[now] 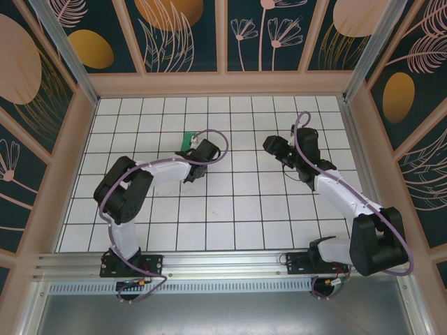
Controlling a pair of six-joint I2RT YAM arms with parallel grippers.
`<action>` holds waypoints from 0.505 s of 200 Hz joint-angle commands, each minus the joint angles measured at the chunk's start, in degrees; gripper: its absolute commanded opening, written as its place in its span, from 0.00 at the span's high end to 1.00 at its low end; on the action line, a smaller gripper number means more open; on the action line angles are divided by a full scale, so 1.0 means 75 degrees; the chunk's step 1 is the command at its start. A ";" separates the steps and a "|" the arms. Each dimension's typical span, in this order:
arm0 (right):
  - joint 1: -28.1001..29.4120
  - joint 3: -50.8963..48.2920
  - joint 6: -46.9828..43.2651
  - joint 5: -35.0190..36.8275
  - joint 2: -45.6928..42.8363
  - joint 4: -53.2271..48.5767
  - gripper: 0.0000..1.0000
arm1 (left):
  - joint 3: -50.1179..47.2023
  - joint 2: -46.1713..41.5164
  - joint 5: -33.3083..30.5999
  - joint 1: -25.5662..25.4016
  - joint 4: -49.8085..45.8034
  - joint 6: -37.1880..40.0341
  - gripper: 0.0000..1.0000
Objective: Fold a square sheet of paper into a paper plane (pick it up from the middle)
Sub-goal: Turn over the paper at the center of the table.
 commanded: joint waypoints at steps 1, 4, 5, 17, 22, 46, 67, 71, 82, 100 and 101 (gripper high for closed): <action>-0.0073 -0.0126 0.0130 0.0150 -0.0202 -0.0069 0.39 | 0.0374 0.0307 0.0053 -0.0095 -0.0247 -0.0190 0.87; -0.0078 -0.0126 0.0126 0.0159 -0.0192 -0.0075 0.39 | 0.0383 0.0330 0.0137 -0.0091 -0.0248 -0.0214 0.85; -0.0084 -0.0132 0.0125 0.0167 -0.0191 -0.0082 0.39 | 0.0389 0.0334 0.0154 -0.0094 -0.0247 -0.0219 0.85; -0.0093 -0.0125 0.0140 0.0208 -0.0170 -0.0105 0.39 | 0.0388 0.0312 0.0466 -0.0096 -0.0202 -0.0313 0.75; -0.0090 -0.0126 0.0149 0.0197 -0.0158 -0.0111 0.39 | 0.0390 0.0264 0.0601 -0.0090 -0.0180 -0.0355 0.72; -0.0041 -0.0051 0.0093 0.0225 -0.0033 -0.0200 0.39 | 0.0264 -0.0211 0.1387 -0.0082 0.0013 -0.0498 0.46; 0.0295 0.0249 -0.0088 0.0672 0.0207 -0.0494 0.39 | 0.0046 -0.0890 0.2115 0.0028 0.0288 -0.0641 0.27; 0.0396 0.0323 -0.0115 0.0783 0.0276 -0.0552 0.39 | -0.0022 -0.1048 0.2243 0.0069 0.0380 -0.0673 0.24; 0.0750 0.0534 -0.0147 0.1104 0.0497 -0.0645 0.39 | -0.0261 -0.1426 0.2626 0.0221 0.0654 -0.0766 0.16; 0.1431 0.1030 -0.0079 0.1675 0.1029 -0.0831 0.40 | -0.0753 -0.2300 0.3321 0.0682 0.1122 -0.1033 0.09; 0.1474 0.1061 -0.0077 0.1704 0.1076 -0.0841 0.40 | -0.0770 -0.2352 0.3369 0.0709 0.1153 -0.1050 0.09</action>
